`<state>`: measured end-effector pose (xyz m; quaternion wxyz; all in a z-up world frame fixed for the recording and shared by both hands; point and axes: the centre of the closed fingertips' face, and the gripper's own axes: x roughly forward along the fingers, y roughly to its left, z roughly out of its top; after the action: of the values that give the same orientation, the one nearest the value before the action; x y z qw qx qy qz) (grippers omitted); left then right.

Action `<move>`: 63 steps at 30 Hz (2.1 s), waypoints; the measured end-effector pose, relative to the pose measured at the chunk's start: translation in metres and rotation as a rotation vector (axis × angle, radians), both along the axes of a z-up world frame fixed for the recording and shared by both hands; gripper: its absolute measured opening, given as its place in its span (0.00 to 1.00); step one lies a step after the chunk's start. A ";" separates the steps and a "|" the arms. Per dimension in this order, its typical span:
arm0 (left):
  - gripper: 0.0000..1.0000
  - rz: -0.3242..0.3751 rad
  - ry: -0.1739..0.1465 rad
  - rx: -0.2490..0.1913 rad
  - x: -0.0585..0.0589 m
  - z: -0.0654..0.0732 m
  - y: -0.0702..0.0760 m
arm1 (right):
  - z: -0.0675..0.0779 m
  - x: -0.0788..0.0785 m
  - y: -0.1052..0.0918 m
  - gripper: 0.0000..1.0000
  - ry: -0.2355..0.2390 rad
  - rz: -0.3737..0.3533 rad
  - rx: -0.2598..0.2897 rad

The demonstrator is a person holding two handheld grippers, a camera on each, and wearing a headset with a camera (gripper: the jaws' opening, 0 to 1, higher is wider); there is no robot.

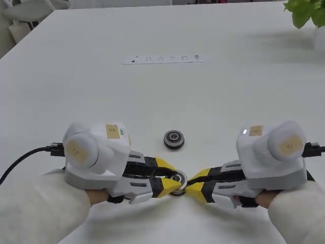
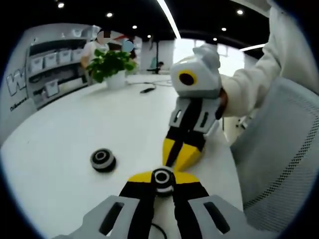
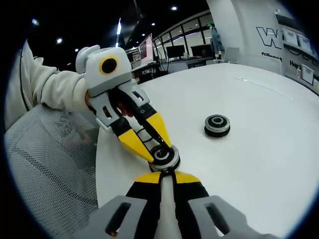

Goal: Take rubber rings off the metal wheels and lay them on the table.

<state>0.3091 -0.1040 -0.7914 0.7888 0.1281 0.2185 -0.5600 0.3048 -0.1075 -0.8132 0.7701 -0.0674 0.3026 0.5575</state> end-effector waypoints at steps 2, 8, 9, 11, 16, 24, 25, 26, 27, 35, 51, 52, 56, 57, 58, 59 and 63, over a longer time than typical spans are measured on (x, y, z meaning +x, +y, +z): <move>0.14 0.002 -0.006 0.001 0.001 0.000 0.000 | 0.000 0.001 -0.001 0.03 0.003 -0.011 0.006; 0.13 0.001 -0.016 -0.004 0.001 -0.001 0.000 | 0.001 0.003 -0.001 0.00 0.012 -0.035 0.018; 0.13 0.001 -0.018 -0.006 0.001 -0.001 0.000 | 0.001 0.003 -0.001 0.00 0.012 -0.037 0.017; 0.13 0.002 -0.023 -0.012 0.000 -0.001 0.000 | 0.001 0.003 -0.001 0.00 0.018 -0.048 0.017; 0.13 0.002 -0.026 -0.018 0.000 0.000 0.000 | 0.001 0.004 -0.002 0.00 0.077 -0.104 0.040; 0.13 -0.003 -0.041 -0.015 0.000 0.000 0.000 | 0.004 0.007 -0.006 0.00 0.165 -0.182 0.103; 0.13 -0.004 -0.042 -0.015 0.000 0.000 0.000 | 0.006 0.008 -0.006 0.00 0.175 -0.196 0.125; 0.13 -0.004 -0.042 -0.016 0.000 0.000 0.000 | 0.008 0.009 -0.006 0.00 0.191 -0.216 0.148; 0.13 -0.002 -0.044 -0.018 0.001 0.000 0.000 | 0.007 0.009 -0.008 0.00 0.217 -0.228 0.153; 0.13 0.000 -0.049 -0.016 0.001 0.000 0.000 | 0.013 0.010 -0.006 0.00 0.268 -0.265 0.218; 0.13 0.001 -0.062 -0.012 0.001 0.000 0.000 | 0.018 0.008 -0.001 0.00 0.275 -0.253 0.196; 0.13 0.002 -0.061 -0.012 0.001 -0.001 0.000 | 0.019 0.007 -0.001 0.00 0.273 -0.251 0.193; 0.13 0.001 -0.062 -0.012 0.001 -0.001 0.000 | 0.019 0.008 0.000 0.00 0.266 -0.241 0.184; 0.13 0.001 -0.062 -0.012 0.001 -0.001 0.000 | 0.019 0.008 0.000 0.00 0.266 -0.240 0.183; 0.13 0.001 -0.062 -0.012 0.001 -0.001 0.000 | 0.019 0.008 0.000 0.00 0.266 -0.240 0.183; 0.13 0.001 -0.063 -0.012 0.001 -0.001 0.000 | 0.019 0.008 0.000 0.00 0.266 -0.239 0.183; 0.13 0.000 -0.064 -0.010 0.001 0.000 -0.001 | 0.020 0.008 0.001 0.00 0.261 -0.233 0.178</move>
<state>0.3098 -0.1046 -0.7917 0.7960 0.1418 0.1904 -0.5569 0.3128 -0.1063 -0.7930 0.7865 0.1094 0.3553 0.4931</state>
